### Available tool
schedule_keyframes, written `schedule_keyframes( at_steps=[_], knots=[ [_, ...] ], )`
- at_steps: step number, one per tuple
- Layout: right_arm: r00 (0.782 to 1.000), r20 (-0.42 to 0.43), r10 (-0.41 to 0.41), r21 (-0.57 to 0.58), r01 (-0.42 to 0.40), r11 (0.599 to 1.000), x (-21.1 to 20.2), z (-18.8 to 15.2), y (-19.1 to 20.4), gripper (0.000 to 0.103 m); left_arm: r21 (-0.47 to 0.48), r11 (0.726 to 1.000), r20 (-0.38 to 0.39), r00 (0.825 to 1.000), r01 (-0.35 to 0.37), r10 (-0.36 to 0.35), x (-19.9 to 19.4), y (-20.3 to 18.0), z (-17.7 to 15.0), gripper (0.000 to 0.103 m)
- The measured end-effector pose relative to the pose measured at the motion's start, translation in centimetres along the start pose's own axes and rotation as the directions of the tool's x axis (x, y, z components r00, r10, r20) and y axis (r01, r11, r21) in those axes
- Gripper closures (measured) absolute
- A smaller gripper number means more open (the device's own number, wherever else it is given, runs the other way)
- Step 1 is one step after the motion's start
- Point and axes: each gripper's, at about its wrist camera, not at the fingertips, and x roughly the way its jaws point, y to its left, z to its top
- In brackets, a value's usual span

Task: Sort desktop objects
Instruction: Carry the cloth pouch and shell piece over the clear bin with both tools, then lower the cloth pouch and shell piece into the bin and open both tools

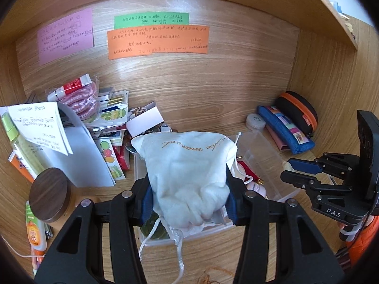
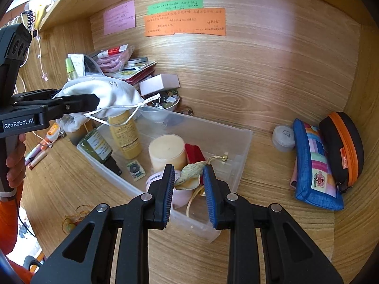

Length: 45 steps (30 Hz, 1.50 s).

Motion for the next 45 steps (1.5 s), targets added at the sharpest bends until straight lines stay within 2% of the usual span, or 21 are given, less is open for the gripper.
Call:
schedule_keyframes(
  at_steps=[12,18,30,37,39,41,45],
  knots=[
    [1.000,-0.027,-0.009,0.007,0.009,1.000,2.2,1.0,-1.4,0.080,0.028,1.000,-0.080,0.997,-0.008,0.010,4.3,-0.4,0.4,0.054],
    [0.999,-0.052,-0.008,0.009,0.009,1.000,3.6,1.1,-2.0,0.080,0.044,0.999,-0.084,0.996,-0.004,0.008,5.2,-0.9,0.7,0.054],
    [0.995,-0.101,-0.007,-0.009,0.006,1.000,6.3,1.5,-2.3,0.080,0.165,0.985,-0.099,0.992,-0.057,0.074,6.8,-3.4,0.9,0.053],
    [0.993,-0.115,-0.007,-0.024,0.005,1.000,7.0,1.5,-2.1,0.080,0.211,0.973,-0.112,0.986,-0.096,0.122,7.3,-3.6,0.6,0.047],
    [0.993,-0.118,-0.007,-0.025,0.004,1.000,7.1,1.4,-2.1,0.080,0.227,0.968,-0.113,0.985,-0.105,0.133,7.4,-3.8,0.6,0.044],
    [0.993,-0.121,-0.007,-0.026,0.003,1.000,7.3,1.4,-2.1,0.080,0.247,0.964,-0.122,0.983,-0.101,0.134,7.5,-4.0,0.4,0.035],
    [0.989,-0.145,-0.027,-0.049,0.020,0.999,7.9,1.3,-1.8,0.080,0.262,0.960,-0.134,0.982,-0.098,0.137,7.6,-4.5,0.3,0.031]
  ],
)
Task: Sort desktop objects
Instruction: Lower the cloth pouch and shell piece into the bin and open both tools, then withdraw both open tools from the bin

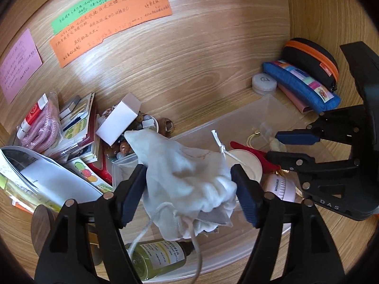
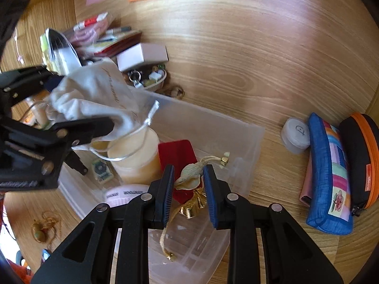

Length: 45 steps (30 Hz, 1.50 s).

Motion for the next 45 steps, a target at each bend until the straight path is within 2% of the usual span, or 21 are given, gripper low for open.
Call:
schedule_keyframes(
  at_steps=[11,15,16,21,23,25,27,29,35,37,45],
  knots=[
    [1.000,-0.001,-0.009,-0.024,0.009,1.000,-0.2,0.2,0.7,0.078,-0.056,0.998,-0.016,1.000,0.006,-0.007,0.0,0.9,0.0,0.025],
    [0.999,0.019,-0.027,-0.039,0.027,0.999,-1.0,0.2,1.1,0.062,-0.074,0.997,-0.004,1.000,0.006,-0.007,-0.6,1.2,-0.1,0.025],
    [0.999,0.027,-0.035,-0.044,0.036,0.998,-1.2,0.2,1.2,0.060,-0.074,0.997,-0.004,1.000,0.005,-0.005,-0.6,1.2,-0.1,0.025],
    [0.998,0.044,-0.037,-0.043,0.038,0.998,-2.0,0.3,1.4,0.060,-0.087,0.996,0.006,1.000,-0.003,0.003,-1.2,1.5,-0.2,0.022],
    [0.998,0.049,-0.040,-0.037,0.042,0.998,-2.3,0.2,1.5,0.057,-0.093,0.996,0.015,1.000,-0.002,0.003,-1.7,1.8,-0.2,0.016],
    [0.998,0.053,-0.042,-0.032,0.044,0.999,-2.6,0.1,1.7,0.050,-0.100,0.995,0.025,1.000,-0.006,0.008,-2.1,2.0,-0.3,0.014],
    [0.997,0.059,-0.040,-0.025,0.041,0.999,-3.1,0.0,1.7,0.048,-0.104,0.994,0.037,0.999,-0.011,0.015,-2.7,2.1,-0.4,0.013],
    [0.997,0.068,-0.033,-0.014,0.034,0.999,-3.6,-0.1,1.7,0.048,-0.115,0.993,0.053,0.998,-0.027,0.034,-3.3,2.3,-0.6,0.008],
    [0.996,0.079,-0.035,0.004,0.034,0.999,-5.1,-0.7,2.0,0.043,-0.136,0.990,0.081,0.995,-0.040,0.051,-5.2,3.0,-1.5,0.007],
    [0.996,0.088,-0.028,0.016,0.027,1.000,-6.0,-0.9,2.2,0.033,-0.145,0.989,0.092,0.994,-0.040,0.054,-6.0,3.2,-1.8,0.007],
    [0.989,0.141,-0.035,0.015,0.033,0.999,-9.2,-2.3,3.9,0.033,-0.182,0.982,0.116,0.990,-0.055,0.077,-8.5,3.9,-4.1,0.006]
  ],
)
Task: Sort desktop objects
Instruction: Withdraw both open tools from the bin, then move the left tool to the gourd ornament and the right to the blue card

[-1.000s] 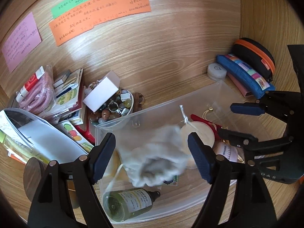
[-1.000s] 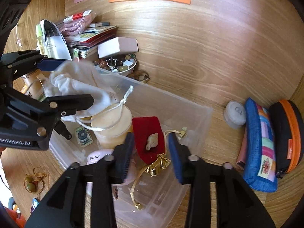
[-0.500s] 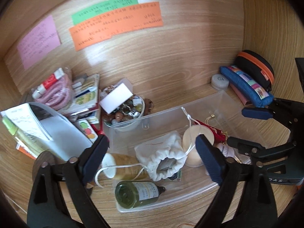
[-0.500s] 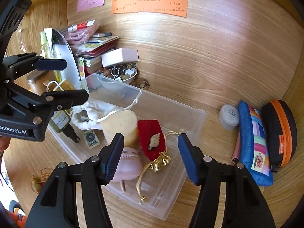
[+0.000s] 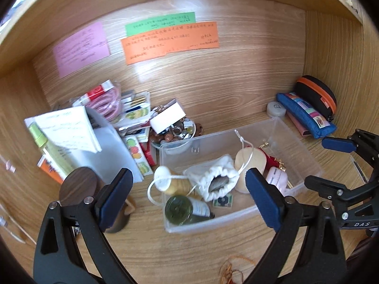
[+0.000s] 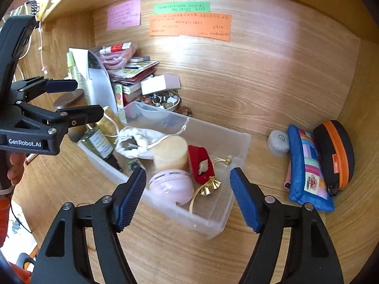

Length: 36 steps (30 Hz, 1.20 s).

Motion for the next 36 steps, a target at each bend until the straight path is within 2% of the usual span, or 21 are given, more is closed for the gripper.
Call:
schedule_keyframes(
  at_steps=[3,11,17,24,36],
  knots=[
    [1.000,0.007,0.002,-0.005,-0.002,1.000,-0.8,-0.4,0.8,0.033,-0.008,1.000,0.008,1.000,0.004,-0.004,-1.0,0.4,-0.9,0.002],
    [1.000,0.006,0.015,-0.011,-0.015,1.000,-2.0,-2.0,2.6,0.033,-0.014,1.000,-0.007,1.000,-0.004,0.004,-2.5,0.9,-3.2,0.002],
    [0.999,-0.001,0.051,0.037,-0.051,0.998,-2.5,-4.1,3.4,0.033,-0.038,0.999,-0.061,0.998,0.004,-0.007,-2.7,1.2,-6.6,0.002],
    [0.998,0.004,0.065,0.042,-0.065,0.997,-3.0,-6.6,4.8,0.033,-0.058,0.998,-0.133,0.991,0.023,-0.031,-2.4,1.2,-10.8,0.002],
    [0.991,-0.026,0.132,0.093,-0.130,0.987,-2.7,-9.4,6.8,0.033,-0.072,0.995,-0.201,0.976,0.069,-0.082,-1.9,-0.2,-14.7,0.002]
  ],
)
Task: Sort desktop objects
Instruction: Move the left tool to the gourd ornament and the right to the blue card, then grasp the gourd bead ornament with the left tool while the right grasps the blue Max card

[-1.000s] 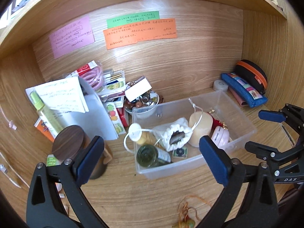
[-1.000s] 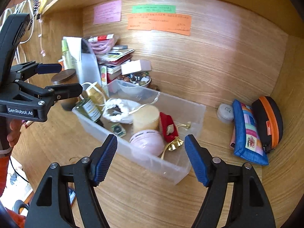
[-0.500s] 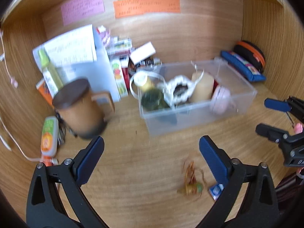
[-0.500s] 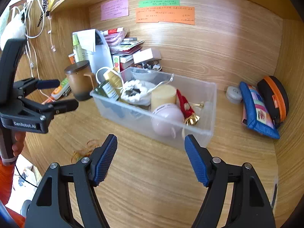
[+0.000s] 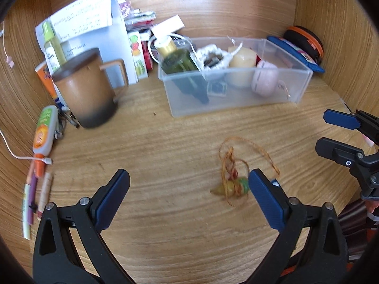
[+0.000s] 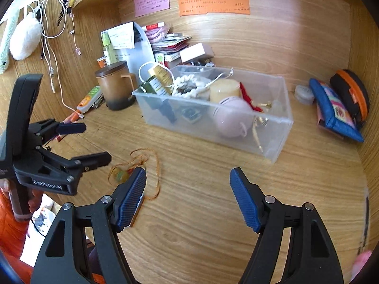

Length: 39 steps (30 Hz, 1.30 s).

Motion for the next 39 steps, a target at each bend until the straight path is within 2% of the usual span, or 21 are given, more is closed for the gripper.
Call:
schedule_keyframes(
  at_steps=[7,12,17,21,23,25,28,35,39],
  knots=[
    [0.999,-0.029,0.029,0.013,-0.029,0.999,0.6,-1.6,0.7,0.033,0.001,0.999,-0.017,0.999,0.042,-0.042,0.8,-0.8,-0.7,0.002],
    [0.998,-0.049,0.046,0.020,-0.045,0.999,0.9,-2.3,0.8,0.033,0.012,0.999,-0.009,0.999,0.031,-0.031,1.2,-1.4,-0.8,0.003],
    [0.996,-0.061,0.059,0.023,-0.057,0.998,1.2,-2.6,0.9,0.033,0.012,0.999,-0.041,0.998,0.042,-0.042,2.0,-1.5,-1.0,0.029],
    [0.994,-0.068,0.081,0.021,-0.080,0.997,1.4,-2.7,1.2,0.033,0.016,0.999,-0.048,0.998,0.043,-0.042,2.3,-1.7,-1.2,0.036],
    [0.993,-0.070,0.090,0.015,-0.089,0.996,1.5,-2.8,1.6,0.033,0.017,0.998,-0.047,0.998,0.053,-0.052,2.2,-1.7,-1.2,0.048],
    [0.992,-0.081,0.099,0.008,-0.099,0.995,1.8,-2.9,2.1,0.033,0.016,0.998,-0.045,0.997,0.058,-0.057,2.1,-1.6,-1.3,0.054],
    [0.988,-0.100,0.115,-0.003,-0.116,0.993,2.5,-3.3,3.0,0.033,0.010,0.998,-0.040,0.998,0.057,-0.056,1.9,-1.2,-1.5,0.061],
    [0.981,-0.130,0.145,-0.040,-0.152,0.988,3.7,-3.7,4.9,0.033,-0.022,0.999,-0.031,0.999,0.037,-0.038,1.6,0.1,-1.7,0.061],
    [0.987,-0.132,0.095,-0.075,-0.106,0.992,4.1,-3.8,5.7,0.048,-0.043,0.999,-0.012,0.999,0.032,-0.032,1.0,1.0,-1.7,0.061]
  ],
)
